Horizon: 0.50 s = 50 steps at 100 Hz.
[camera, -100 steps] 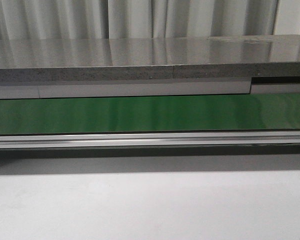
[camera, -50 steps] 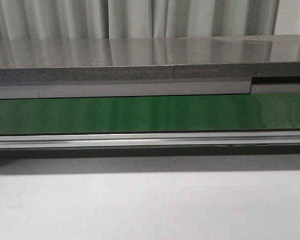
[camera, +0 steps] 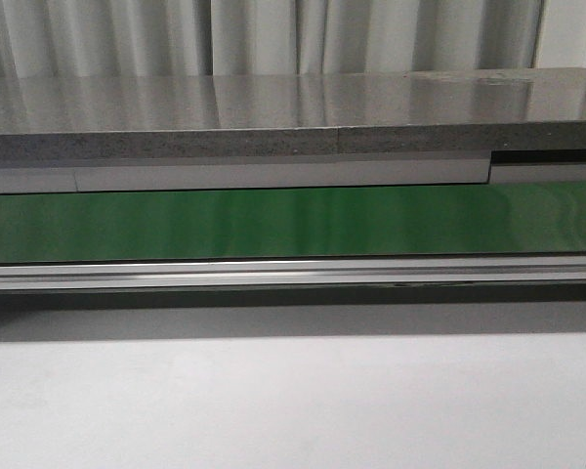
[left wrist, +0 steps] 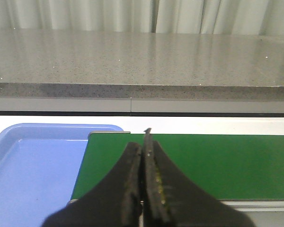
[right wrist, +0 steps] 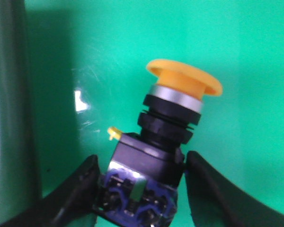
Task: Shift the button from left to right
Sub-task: 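Carry the button into the green tray and open the right gripper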
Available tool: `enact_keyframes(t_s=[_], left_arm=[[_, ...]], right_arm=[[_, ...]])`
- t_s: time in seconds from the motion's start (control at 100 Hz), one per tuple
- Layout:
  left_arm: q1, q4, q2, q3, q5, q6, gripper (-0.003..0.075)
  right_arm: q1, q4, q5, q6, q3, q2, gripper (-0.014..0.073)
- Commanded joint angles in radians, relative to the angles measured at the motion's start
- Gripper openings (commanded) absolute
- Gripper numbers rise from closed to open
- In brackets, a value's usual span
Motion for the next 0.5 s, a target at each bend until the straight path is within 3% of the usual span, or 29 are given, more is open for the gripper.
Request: enact_keyframes(t_s=[0.0, 0.14, 0.36, 0.49], left_arm=[[-0.010, -0.009, 0.007, -0.028, -0.078, 0.002, -0.0020], [-0.010, -0.009, 0.007, -0.028, -0.078, 0.002, -0.0020], [-0.010, -0.009, 0.007, -0.028, -0.078, 0.002, -0.0020], [-0.010, -0.009, 0.007, -0.028, -0.078, 0.002, -0.0020]], right_arm=[[-0.006, 0.015, -0.031, -0.011, -0.033, -0.040, 0.0136], [-0.006, 0.025, -0.026, -0.011, -0.033, -0.038, 0.0148], [-0.006, 0.035, -0.009, -0.011, -0.033, -0.038, 0.0358], [-0.006, 0.044, -0.005, -0.011, -0.033, -0.038, 0.0399]])
